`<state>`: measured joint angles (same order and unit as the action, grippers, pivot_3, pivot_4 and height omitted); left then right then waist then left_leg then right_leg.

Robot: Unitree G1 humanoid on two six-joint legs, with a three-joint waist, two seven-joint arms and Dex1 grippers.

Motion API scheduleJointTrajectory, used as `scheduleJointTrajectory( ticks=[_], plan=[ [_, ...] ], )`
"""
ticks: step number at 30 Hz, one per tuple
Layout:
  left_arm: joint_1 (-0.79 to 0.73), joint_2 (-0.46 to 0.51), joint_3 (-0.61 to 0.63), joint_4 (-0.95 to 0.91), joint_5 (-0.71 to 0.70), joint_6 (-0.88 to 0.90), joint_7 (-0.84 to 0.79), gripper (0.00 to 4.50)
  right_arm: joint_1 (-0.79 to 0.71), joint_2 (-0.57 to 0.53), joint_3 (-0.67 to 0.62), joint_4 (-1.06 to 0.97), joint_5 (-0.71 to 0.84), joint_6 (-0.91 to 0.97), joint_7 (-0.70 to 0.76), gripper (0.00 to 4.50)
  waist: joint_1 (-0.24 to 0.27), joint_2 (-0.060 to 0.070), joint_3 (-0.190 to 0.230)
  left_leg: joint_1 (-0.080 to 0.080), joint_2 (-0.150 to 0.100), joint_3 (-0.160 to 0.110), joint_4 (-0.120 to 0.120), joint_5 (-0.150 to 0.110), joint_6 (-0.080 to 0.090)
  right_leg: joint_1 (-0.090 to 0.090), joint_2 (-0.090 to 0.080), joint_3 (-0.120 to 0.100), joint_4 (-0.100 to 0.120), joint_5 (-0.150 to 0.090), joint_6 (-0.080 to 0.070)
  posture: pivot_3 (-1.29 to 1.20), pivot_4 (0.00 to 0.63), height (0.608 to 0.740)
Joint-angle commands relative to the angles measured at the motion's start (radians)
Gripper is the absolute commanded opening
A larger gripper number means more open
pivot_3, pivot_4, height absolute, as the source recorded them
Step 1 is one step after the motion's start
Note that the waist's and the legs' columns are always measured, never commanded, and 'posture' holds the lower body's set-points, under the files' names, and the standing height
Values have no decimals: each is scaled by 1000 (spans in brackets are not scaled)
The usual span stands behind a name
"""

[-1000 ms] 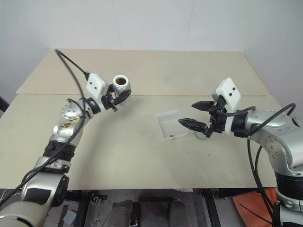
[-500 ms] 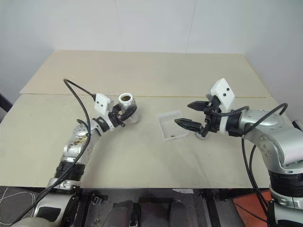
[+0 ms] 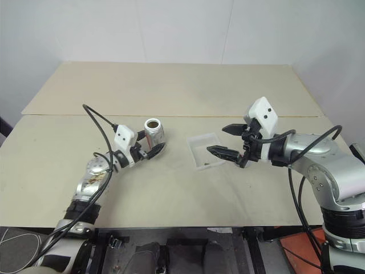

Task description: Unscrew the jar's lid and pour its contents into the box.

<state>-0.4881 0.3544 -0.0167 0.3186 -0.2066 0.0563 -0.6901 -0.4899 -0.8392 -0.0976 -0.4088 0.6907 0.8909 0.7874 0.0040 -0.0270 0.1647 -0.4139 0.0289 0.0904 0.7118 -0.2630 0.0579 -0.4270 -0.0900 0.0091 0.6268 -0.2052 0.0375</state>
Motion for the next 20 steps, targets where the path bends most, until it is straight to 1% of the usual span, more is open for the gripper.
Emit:
scheduleJointTrajectory(
  ticks=[1,5,9,10,12,13,15,18,20],
  plan=[
    [16,77,41,-156,-54,44,-67,4486,-3,-1,-13,-36,5,-15,3,4500,0,0,0,0,0,0,0,0,0,0,0,0,0,0,0,0,150,740],
    [96,256,133,-347,-188,171,-207,4486,33,-12,-31,-59,10,-30,23,4500,-5,0,0,0,1,0,-1,0,0,-1,0,0,0,0,0,0,150,740],
    [204,494,314,-492,-409,315,-439,4486,80,-23,-64,-61,5,-85,70,4500,-16,0,0,0,2,1,-2,0,0,-2,0,0,-1,-1,-1,0,150,740],
    [242,554,378,-514,-476,361,-513,4486,88,-25,-64,-50,-9,-102,76,4500,-16,0,0,0,2,1,-2,0,0,-2,0,0,-1,-1,-1,0,150,740],
    [300,635,476,-545,-566,423,-604,4486,92,-25,-62,-23,-28,-128,83,4500,-19,0,0,0,2,1,-2,0,0,-2,0,0,0,-1,-1,0,150,740],
    [323,654,509,-561,-589,447,-604,4486,93,-28,-63,-13,-30,-140,94,4500,-18,0,0,1,3,2,-2,0,0,-2,0,-1,0,-1,-1,0,150,740],
    [367,665,549,-590,-604,470,-592,4486,95,-30,-65,-4,-31,-153,110,4500,-11,1,0,4,2,3,-2,0,-1,0,-1,-1,0,-2,-2,0,150,740],
    [471,643,603,-660,-600,471,-578,4486,106,-33,-69,-6,-30,-162,126,4500,-11,1,0,8,2,4,-4,0,-1,3,-1,0,0,-3,-2,0,150,740],
    [496,631,619,-693,-614,481,-555,4486,113,-34,-73,-7,-32,-167,135,4500,-11,1,0,8,2,4,-4,0,-1,2,-1,0,0,-3,-3,0,150,740]
  ],
)
